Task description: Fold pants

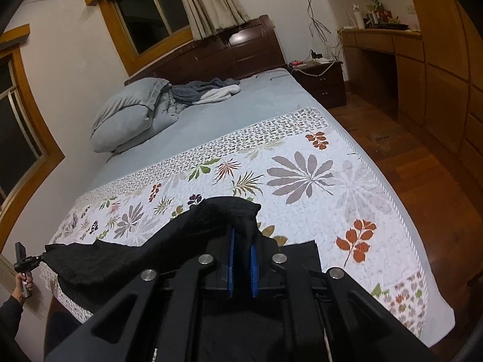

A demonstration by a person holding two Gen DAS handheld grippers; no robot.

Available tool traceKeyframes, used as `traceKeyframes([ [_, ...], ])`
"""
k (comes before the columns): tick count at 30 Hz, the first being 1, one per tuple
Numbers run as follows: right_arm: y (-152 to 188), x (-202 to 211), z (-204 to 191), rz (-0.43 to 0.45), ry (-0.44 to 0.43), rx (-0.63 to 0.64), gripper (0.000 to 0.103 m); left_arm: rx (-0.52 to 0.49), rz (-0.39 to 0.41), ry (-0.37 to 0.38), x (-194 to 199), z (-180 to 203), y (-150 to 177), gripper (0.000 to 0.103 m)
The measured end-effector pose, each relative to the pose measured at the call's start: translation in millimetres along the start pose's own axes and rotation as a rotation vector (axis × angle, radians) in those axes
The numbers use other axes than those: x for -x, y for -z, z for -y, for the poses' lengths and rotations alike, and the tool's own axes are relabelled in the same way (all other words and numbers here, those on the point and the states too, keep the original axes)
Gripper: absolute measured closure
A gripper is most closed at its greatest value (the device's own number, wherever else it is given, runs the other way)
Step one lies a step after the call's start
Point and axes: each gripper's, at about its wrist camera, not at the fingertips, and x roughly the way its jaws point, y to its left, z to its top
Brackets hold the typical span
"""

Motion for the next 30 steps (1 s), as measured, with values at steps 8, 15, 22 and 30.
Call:
traceKeyframes([
  [8, 37, 23, -19, 0.021, 0.045, 0.068, 0.087, -0.003, -0.063, -0.044, -9, -15, 34, 0.089],
  [15, 74, 33, -20, 0.012, 0.068, 0.052, 0.069, 0.013, -0.114, -0.194, -6, -34, 72, 0.066],
  [22, 97, 37, -8, 0.025, 0.071, -0.060, 0.028, 0.058, 0.008, -0.213, 33, -18, 97, 0.025],
  [30, 129, 32, 35, 0.021, -0.018, -0.421, 0.010, 0.165, 0.024, 0.004, -8, 30, 123, 0.012],
])
